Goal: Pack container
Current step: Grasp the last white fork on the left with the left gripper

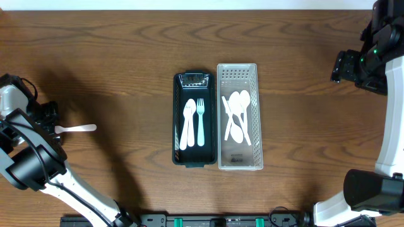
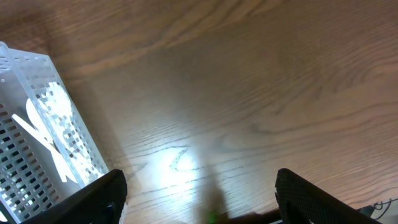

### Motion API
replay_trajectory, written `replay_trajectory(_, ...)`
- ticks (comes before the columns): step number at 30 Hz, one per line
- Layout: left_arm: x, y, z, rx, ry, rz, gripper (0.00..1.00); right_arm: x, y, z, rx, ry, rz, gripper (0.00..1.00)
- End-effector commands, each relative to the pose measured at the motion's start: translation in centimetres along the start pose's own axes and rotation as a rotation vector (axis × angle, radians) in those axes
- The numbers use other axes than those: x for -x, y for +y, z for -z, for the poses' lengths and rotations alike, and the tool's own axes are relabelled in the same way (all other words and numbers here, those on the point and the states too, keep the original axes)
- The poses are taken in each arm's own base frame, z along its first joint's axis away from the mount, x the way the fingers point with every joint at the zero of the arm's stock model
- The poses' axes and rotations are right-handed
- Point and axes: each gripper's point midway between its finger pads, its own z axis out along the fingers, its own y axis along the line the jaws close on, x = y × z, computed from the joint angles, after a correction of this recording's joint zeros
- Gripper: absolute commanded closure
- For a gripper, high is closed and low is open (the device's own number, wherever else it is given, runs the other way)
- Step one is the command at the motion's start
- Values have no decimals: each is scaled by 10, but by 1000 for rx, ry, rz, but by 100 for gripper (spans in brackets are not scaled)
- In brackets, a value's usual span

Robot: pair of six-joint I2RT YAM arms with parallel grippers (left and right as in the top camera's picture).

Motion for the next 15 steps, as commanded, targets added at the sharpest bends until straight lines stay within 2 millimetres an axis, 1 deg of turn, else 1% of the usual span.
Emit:
replay_trajectory(1,6,10,-12,61,-28,-15,16,-1,-3,5,5,-12,-26,20)
replay_trajectory(2,6,10,-12,62,-28,-19,20,-1,-3,5,5,-12,-26,20)
replay_trajectory(4,6,10,-12,62,-28,-19,24,-1,-3,5,5,-12,-26,20)
replay_trajectory(6,6,10,-12,62,-27,-18,35,-1,-3,5,5,-12,-26,20)
replay_trajectory(8,6,10,-12,62,-27,-19,48,-1,-3,5,5,-12,-26,21)
replay_trajectory(11,5,10,-12,60,-24,-45,62,-1,-3,5,5,-12,-25,20)
replay_trajectory(12,6,10,-12,60,-24,-49,65,-1,-3,5,5,-12,-26,20)
replay_trajectory(15,6,9,-12,57,-25,-56,69,-1,-3,5,5,-12,-25,20)
